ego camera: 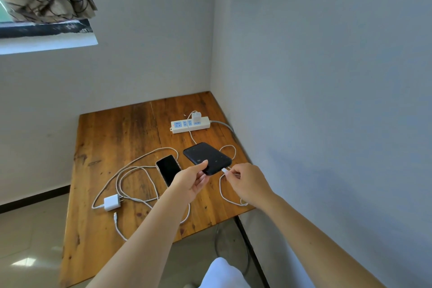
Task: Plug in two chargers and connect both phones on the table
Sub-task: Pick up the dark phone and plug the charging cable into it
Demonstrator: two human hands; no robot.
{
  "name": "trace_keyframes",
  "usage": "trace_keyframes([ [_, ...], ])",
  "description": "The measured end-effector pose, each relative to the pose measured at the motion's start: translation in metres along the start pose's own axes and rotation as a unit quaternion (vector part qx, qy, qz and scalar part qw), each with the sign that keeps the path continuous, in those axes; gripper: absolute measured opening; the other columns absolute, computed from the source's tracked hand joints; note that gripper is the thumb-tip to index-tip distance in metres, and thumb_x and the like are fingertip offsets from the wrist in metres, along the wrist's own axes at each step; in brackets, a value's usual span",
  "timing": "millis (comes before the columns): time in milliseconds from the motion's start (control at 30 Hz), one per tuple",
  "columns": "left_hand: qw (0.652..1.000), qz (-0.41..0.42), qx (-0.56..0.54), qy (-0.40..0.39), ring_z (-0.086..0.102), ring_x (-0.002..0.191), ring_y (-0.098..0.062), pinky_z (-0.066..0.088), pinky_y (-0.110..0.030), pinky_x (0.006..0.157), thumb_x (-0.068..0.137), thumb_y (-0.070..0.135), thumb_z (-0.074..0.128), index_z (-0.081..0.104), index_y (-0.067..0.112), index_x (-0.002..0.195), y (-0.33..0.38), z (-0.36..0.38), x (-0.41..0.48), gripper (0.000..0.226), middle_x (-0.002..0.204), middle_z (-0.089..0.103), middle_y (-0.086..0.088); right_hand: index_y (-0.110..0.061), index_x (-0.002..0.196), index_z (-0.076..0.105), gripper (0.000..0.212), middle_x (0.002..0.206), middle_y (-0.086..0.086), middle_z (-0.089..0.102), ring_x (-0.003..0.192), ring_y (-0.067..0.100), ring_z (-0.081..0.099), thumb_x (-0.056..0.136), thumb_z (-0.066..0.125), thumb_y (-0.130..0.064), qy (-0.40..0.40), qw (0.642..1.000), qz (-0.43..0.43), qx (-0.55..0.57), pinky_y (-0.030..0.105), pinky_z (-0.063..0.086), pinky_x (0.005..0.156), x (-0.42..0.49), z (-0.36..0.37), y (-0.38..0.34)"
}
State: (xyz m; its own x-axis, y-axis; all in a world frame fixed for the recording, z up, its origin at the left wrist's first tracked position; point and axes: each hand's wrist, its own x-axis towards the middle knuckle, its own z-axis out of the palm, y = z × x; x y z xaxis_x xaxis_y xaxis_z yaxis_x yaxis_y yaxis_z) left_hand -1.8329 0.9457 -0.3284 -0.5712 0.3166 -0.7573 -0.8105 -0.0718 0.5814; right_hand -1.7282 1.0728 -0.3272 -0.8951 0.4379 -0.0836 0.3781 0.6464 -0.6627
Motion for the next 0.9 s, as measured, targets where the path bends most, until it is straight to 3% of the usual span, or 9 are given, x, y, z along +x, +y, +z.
trace_keyframes([
  [267,0.999,0.019,0.035,0.016,0.068,0.050,-0.013,0.054,-0.020,0.047,0.078,0.010,0.076,0.062,0.002,0.097,0.003,0.012,-0.001,0.025,0.072,0.067,-0.011,-0.025,0.064,0.057,0.032,0.055,-0.011,0.054,0.053,0.010,0.057,0.094,0.052,-0.034,0.033,0.998,-0.022,-0.039,0.019,0.046,0.051,0.008,0.000,0.003],
  [500,0.997,0.020,0.067,0.019,0.069,0.079,-0.023,0.055,-0.027,0.072,0.079,0.007,0.074,0.062,0.000,0.103,0.008,0.013,0.001,0.028,0.094,0.068,-0.019,-0.031,0.062,0.053,0.032,0.055,-0.013,0.053,0.053,0.007,0.057,0.094,0.053,-0.034,0.033,0.999,-0.027,-0.029,0.013,0.037,0.050,0.010,0.002,0.005],
  [733,0.996,0.029,0.082,0.014,0.071,0.079,-0.025,0.055,-0.028,0.075,0.079,0.005,0.074,0.062,-0.002,0.104,0.011,0.014,0.001,0.029,0.093,0.069,-0.020,-0.027,0.065,0.057,0.029,0.057,-0.012,0.055,0.055,0.007,0.058,0.094,0.055,-0.033,0.024,0.999,-0.016,-0.015,0.012,0.037,0.051,0.010,0.000,0.005],
  [900,0.994,0.040,0.099,0.025,0.072,0.088,-0.028,0.056,-0.031,0.080,0.079,0.005,0.074,0.062,0.000,0.101,0.011,0.016,0.003,0.026,0.100,0.070,-0.021,-0.024,0.060,0.059,0.034,0.055,-0.007,0.057,0.053,0.009,0.057,0.093,0.057,-0.032,0.022,0.999,-0.003,0.026,0.015,0.039,0.051,0.009,0.000,0.006],
])
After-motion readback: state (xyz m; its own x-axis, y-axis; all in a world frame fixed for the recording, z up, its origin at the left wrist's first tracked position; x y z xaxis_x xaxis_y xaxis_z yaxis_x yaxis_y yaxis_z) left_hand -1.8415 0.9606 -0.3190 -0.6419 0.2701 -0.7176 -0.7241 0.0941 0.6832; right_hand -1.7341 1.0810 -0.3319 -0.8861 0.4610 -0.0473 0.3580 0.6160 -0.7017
